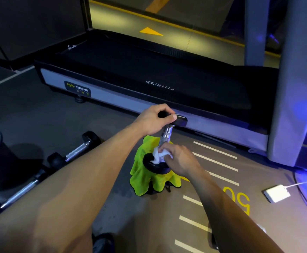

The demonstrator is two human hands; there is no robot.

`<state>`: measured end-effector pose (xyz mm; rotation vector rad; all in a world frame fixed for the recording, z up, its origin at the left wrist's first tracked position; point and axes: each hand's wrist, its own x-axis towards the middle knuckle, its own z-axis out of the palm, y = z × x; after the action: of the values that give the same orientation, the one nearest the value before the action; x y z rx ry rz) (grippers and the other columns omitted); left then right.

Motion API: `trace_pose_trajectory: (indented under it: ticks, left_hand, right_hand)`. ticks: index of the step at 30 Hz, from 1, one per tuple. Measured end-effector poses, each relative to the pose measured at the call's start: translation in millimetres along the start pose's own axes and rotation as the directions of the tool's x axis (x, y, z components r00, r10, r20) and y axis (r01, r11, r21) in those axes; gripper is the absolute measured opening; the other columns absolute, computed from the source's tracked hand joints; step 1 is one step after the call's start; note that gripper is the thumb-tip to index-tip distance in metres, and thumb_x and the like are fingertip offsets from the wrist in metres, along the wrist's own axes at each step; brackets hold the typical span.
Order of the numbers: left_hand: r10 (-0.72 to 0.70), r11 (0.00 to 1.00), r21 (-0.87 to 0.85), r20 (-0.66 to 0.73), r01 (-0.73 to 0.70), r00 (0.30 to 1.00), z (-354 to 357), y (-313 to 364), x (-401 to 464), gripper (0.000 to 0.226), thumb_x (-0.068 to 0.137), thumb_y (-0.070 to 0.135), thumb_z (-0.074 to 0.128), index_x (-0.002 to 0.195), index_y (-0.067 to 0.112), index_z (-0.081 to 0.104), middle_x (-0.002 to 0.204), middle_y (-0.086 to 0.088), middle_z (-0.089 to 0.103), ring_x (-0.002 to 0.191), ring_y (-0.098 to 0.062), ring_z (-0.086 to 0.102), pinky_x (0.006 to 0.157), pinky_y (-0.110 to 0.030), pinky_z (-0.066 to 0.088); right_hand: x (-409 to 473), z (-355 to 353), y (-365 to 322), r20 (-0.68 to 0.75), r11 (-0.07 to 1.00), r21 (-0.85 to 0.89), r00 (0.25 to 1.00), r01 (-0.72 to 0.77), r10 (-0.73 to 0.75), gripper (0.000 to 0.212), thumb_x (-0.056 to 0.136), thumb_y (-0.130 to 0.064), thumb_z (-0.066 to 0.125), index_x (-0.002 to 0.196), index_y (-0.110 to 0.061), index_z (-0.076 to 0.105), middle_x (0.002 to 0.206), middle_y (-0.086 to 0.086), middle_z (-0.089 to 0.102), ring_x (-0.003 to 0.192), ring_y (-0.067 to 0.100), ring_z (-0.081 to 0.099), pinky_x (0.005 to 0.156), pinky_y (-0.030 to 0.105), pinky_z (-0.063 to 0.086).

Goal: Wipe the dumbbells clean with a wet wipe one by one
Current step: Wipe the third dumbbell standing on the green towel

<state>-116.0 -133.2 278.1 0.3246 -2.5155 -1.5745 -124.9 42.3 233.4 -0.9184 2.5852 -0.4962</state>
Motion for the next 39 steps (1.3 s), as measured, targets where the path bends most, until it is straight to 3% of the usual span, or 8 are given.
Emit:
trace_pose_trajectory:
  ticks: [3,9,13,17,21,26,31,39]
  left_hand:
    - [0.002,1.000,0.003,0.007,-0.002,1.000,0.2,-0.1,-0.2,0.015,0.094,0.043,0.070,0.104,0.032,0.073,0.104,0.018,0.070,0.092,0.007,0.058,0.072,-0.009,0.036]
    - [0.040,0.999,0.031,0.016,-0.040,0.999,1.8,1.0,-0.5,0.014,0.094,0.041,0.071,0.104,0.032,0.074,0.090,0.022,0.067,0.075,0.018,0.056,0.064,0.001,0.037]
    - [0.037,0.999,0.016,0.021,-0.037,0.999,2.6,1.0,-0.3,0.014,0.094,0.042,0.071,0.104,0.033,0.074,0.098,0.018,0.070,0.086,0.006,0.059,0.073,-0.013,0.040]
    - [0.022,1.000,-0.001,0.012,-0.022,1.000,-1.1,-1.4,-0.2,0.014,0.094,0.043,0.070,0.104,0.033,0.073,0.098,0.020,0.069,0.089,0.005,0.059,0.076,-0.017,0.041]
    - [0.026,1.000,0.013,0.012,-0.026,1.000,-1.0,-1.3,0.4,0.015,0.094,0.042,0.071,0.105,0.031,0.074,0.093,0.022,0.068,0.084,0.009,0.057,0.072,-0.010,0.039]
    - [0.032,0.999,0.010,0.027,-0.032,0.999,-0.3,-1.4,0.1,0.013,0.094,0.042,0.071,0.104,0.033,0.073,0.096,0.022,0.067,0.088,0.007,0.057,0.073,-0.012,0.038]
    - [0.023,1.000,0.004,0.021,-0.024,0.999,-1.2,-2.7,0.4,0.008,0.094,0.044,0.071,0.098,0.038,0.071,0.097,0.022,0.068,0.091,0.004,0.058,0.076,-0.018,0.039]
    - [0.030,0.999,0.016,0.031,-0.031,0.999,0.3,1.5,-2.0,0.010,0.094,0.041,0.071,0.102,0.035,0.073,0.091,0.022,0.066,0.080,0.009,0.056,0.068,-0.008,0.038]
  right_hand:
    - [0.0,-6.3,-7.8,-0.098,0.999,0.010,0.994,0.043,-0.042,0.057,0.085,-0.020,0.039,0.133,-0.048,0.054,0.128,0.004,0.064,0.113,0.034,0.060,0.088,0.042,0.051]
    - [1.9,5.1,0.9,0.107,0.998,0.046,0.994,-0.041,0.036,0.059,0.086,-0.012,0.039,0.113,-0.057,0.065,0.136,-0.003,0.065,0.113,0.027,0.064,0.094,0.038,0.053]
    - [4.8,1.4,-4.4,0.044,0.999,-0.050,0.999,0.013,-0.011,0.057,0.087,-0.012,0.045,0.128,-0.049,0.062,0.137,0.002,0.064,0.119,0.033,0.060,0.093,0.039,0.052]
    - [1.6,-3.0,-1.0,-0.106,0.995,-0.025,0.990,0.093,-0.095,0.047,0.092,-0.016,0.048,0.130,-0.038,0.064,0.123,0.001,0.068,0.110,0.031,0.061,0.084,0.037,0.048]
    - [-1.4,2.9,10.9,0.041,0.990,0.114,0.996,-0.078,0.074,0.036,0.090,-0.015,0.055,0.106,-0.037,0.079,0.108,-0.001,0.073,0.096,0.024,0.064,0.074,0.026,0.042]
    - [-2.4,-10.3,29.0,-0.064,0.964,0.048,0.962,-0.262,0.264,0.026,0.084,-0.022,0.060,0.102,-0.024,0.078,0.096,0.011,0.073,0.095,0.032,0.063,0.070,0.027,0.040]
    - [-0.9,-5.5,17.1,0.103,0.971,0.136,0.977,-0.199,0.186,0.020,0.081,-0.016,0.070,0.064,-0.025,0.065,0.060,-0.004,0.054,0.059,0.017,0.051,0.053,0.027,0.037]
    - [0.7,1.7,9.7,0.189,0.891,0.418,0.976,-0.179,0.108,0.024,0.092,-0.001,0.066,0.078,-0.020,0.070,0.104,0.004,0.056,0.090,0.018,0.056,0.074,0.027,0.042]
